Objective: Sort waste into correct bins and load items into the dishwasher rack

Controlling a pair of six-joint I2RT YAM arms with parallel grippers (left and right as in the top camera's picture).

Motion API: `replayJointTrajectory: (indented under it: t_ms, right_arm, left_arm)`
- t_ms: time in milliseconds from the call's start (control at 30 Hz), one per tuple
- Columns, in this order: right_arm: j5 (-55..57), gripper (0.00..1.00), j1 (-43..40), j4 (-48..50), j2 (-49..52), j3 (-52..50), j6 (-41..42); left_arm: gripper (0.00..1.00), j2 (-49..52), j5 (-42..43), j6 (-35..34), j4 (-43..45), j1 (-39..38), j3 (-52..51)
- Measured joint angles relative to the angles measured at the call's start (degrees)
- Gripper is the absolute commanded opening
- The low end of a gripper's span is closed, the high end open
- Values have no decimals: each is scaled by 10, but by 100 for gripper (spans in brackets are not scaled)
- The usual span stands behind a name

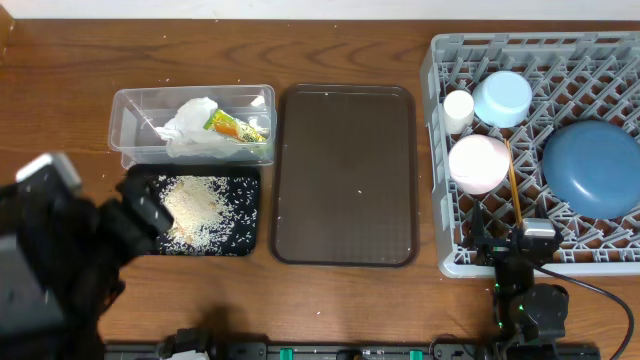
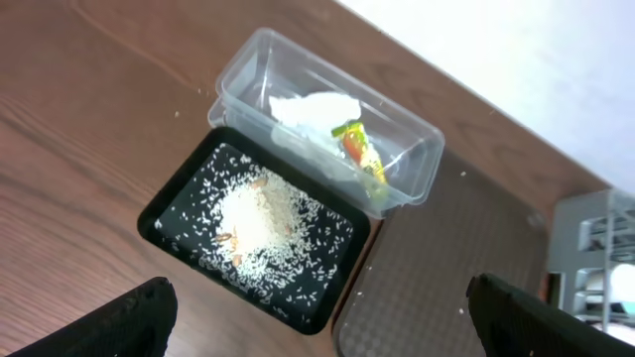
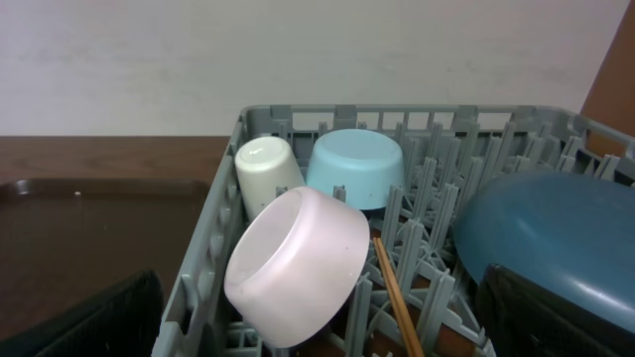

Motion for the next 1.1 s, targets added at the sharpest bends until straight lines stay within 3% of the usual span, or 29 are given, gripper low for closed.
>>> replayJointTrajectory:
  t_ms: [167, 300, 633, 900, 1100]
  right_arm:
    - [0, 99, 0, 0, 0, 0, 0]
    - [0, 99, 0, 0, 0, 0, 0]
    - [-2, 99, 0, 0, 0, 0, 0]
    - [-2, 99, 0, 0, 0, 0, 0]
    - [-2, 99, 0, 0, 0, 0, 0]
  left_arm:
    - [96, -47, 3, 0, -6, -17, -16]
    - [96, -101, 11, -15, 33, -30, -85]
    - [96, -262, 26, -105, 358, -31, -423]
    - [96, -374, 67, -124, 638, -31, -660]
    - [96, -438, 78, -125, 779, -33, -776]
